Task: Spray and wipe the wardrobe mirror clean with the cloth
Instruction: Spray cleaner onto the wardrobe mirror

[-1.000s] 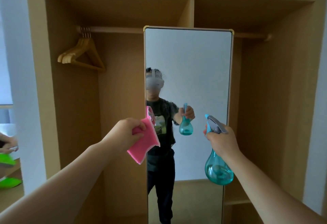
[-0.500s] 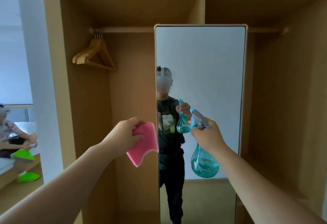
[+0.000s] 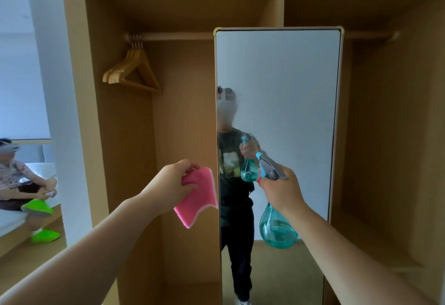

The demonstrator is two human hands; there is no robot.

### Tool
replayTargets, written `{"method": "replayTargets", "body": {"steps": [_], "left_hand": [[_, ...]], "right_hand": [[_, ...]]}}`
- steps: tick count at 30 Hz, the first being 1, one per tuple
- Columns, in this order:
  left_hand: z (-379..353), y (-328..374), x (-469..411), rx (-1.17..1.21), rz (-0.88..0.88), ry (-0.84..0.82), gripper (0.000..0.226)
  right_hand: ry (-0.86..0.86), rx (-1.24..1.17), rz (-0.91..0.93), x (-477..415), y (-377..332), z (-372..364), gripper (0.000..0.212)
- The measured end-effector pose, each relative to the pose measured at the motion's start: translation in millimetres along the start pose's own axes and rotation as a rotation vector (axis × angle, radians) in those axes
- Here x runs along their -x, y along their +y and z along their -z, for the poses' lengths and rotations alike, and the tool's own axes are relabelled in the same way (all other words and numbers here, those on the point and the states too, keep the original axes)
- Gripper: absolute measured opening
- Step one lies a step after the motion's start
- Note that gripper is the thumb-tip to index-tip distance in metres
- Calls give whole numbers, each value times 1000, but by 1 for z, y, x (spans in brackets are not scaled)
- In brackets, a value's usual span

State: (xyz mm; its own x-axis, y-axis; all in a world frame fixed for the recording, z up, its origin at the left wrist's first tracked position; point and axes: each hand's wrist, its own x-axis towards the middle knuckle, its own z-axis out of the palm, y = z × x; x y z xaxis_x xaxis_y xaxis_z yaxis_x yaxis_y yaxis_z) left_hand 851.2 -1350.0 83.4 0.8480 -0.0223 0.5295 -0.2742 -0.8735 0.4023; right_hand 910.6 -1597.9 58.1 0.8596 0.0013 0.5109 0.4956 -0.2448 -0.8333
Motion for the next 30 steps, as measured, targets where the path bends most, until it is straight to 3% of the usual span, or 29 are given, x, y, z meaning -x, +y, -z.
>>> {"method": "replayTargets", "body": {"steps": [8,17,24,27,30], "left_hand": [[-21,3,9,-3,-14,-64,35],[-46,-13,35,-18,62,-145,34],[-53,-19,41,1,92,-154,35],[-55,-18,41,-2,92,-153,36],[-58,-15,39,-2,85,-163,35]], "right_hand": [[-100,32,-40,22,34,3,10],[-182,-30,-199,49,69,-12,18],[-172,0,-175,56,78,-17,13],[-133,7,-149,59,83,-17,27],[-121,-6,-173,61,86,-12,20]]}}
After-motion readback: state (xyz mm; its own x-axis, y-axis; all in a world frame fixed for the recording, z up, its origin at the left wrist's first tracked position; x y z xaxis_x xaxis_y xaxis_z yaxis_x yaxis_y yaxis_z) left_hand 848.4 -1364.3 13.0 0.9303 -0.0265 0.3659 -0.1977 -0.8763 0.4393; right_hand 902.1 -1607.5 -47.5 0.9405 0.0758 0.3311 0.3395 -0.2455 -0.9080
